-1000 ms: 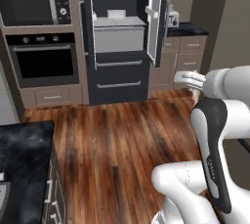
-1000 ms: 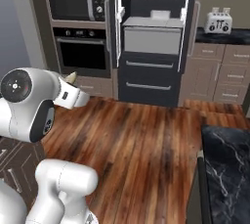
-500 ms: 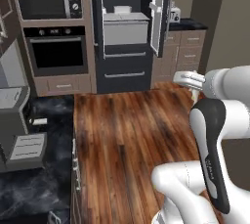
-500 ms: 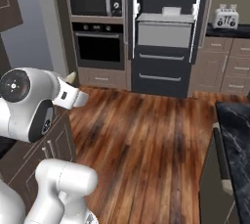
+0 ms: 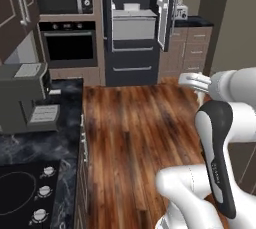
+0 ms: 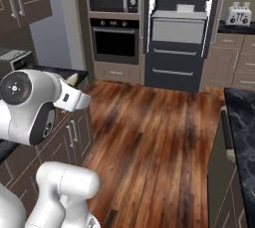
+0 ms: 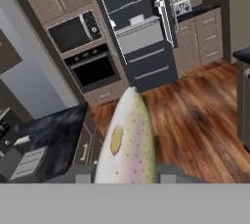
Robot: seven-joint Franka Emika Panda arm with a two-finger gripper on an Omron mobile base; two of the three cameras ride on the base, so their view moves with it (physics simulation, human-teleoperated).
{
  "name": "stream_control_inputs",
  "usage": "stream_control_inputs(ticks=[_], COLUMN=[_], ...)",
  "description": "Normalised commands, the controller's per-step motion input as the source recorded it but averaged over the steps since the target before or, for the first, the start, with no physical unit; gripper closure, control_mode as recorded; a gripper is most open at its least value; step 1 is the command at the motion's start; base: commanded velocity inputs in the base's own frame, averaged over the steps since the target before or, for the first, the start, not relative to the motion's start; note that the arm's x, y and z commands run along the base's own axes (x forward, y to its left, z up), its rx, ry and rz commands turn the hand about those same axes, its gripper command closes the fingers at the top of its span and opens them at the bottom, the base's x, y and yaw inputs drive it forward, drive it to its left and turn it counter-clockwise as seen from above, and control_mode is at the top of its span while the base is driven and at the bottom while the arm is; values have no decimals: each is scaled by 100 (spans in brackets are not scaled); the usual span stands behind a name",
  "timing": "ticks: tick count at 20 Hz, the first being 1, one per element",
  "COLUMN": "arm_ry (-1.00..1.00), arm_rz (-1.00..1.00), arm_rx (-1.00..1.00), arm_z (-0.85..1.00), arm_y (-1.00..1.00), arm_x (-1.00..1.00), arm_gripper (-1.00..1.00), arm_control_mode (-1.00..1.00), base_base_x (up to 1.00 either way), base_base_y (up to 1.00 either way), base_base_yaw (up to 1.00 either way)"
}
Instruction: Retrieve the fish from the fridge and place it on the saucepan with marinade on the stove.
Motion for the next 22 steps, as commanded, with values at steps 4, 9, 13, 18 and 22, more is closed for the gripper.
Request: stream_control_inputs(ticks=[4, 9, 13, 18, 22], arm_ry=[0, 0, 0, 0, 0], arm_rz=[0, 0, 0, 0, 0], arm_rx=[0, 0, 0, 0, 0], arm_z=[0, 0, 0, 0, 0], arm_y=[0, 0, 0, 0, 0], arm_x=[0, 0, 0, 0, 0], arm_gripper=[100, 100, 100, 100, 100], arm_control_mode=[100, 100, 100, 100, 100], base_base_x=[-48, -41, -56, -53, -42], base_base_y=[-11, -19, -33, -43, -33], base_base_yaw=[22, 26, 28, 29, 30])
